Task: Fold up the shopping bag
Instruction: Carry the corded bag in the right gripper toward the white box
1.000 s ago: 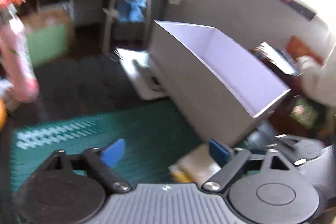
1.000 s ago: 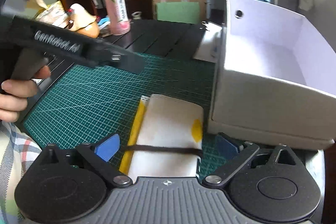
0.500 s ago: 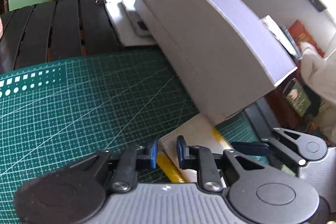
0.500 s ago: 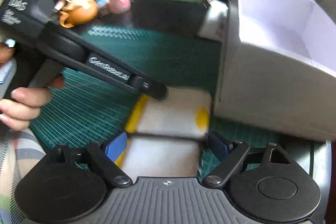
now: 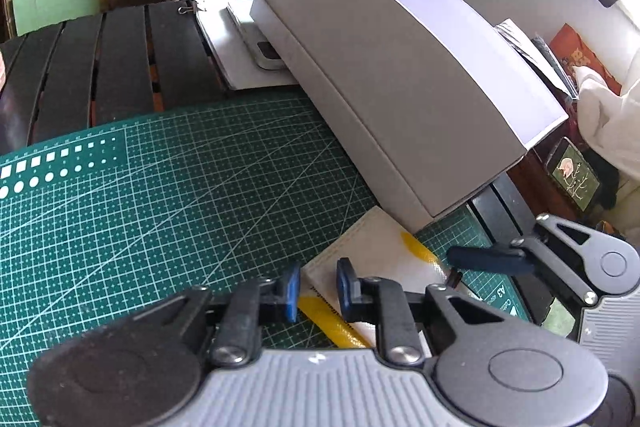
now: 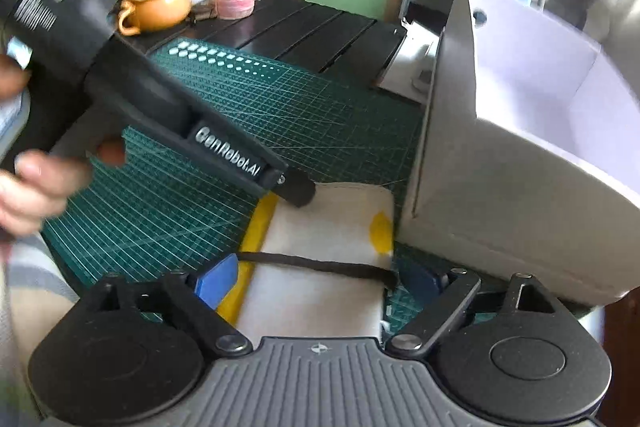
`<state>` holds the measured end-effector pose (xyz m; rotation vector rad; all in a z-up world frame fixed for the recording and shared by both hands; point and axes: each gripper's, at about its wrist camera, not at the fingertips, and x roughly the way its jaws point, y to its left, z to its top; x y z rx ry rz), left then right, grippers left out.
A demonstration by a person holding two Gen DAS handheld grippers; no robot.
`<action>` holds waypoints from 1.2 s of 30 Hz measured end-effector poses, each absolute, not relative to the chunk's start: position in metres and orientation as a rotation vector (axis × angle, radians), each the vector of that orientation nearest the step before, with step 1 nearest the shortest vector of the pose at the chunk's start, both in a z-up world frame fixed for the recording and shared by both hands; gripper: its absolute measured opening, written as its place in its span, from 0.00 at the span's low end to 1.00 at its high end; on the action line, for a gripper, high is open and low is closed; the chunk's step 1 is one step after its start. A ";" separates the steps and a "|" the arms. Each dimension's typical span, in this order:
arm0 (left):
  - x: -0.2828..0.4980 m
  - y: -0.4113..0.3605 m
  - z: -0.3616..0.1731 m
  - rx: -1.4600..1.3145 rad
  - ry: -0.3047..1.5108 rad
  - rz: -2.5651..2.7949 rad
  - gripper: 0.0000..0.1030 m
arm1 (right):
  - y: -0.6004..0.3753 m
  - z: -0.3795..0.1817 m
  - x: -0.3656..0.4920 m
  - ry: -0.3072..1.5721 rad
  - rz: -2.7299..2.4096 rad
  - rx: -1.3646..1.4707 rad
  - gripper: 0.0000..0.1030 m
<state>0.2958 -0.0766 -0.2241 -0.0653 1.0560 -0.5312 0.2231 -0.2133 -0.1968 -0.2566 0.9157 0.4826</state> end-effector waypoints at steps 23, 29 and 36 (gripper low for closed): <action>0.298 -0.066 -0.212 -0.103 1.025 -0.502 0.52 | -0.193 -0.208 0.230 1.061 0.310 -0.251 0.91; 0.298 -0.031 -0.178 -0.243 0.924 -0.503 0.66 | -0.206 -0.204 0.231 1.074 0.307 -0.172 0.83; 0.299 0.011 -0.147 -0.342 0.830 -0.440 0.66 | -0.208 -0.185 0.226 1.024 0.323 -0.100 0.80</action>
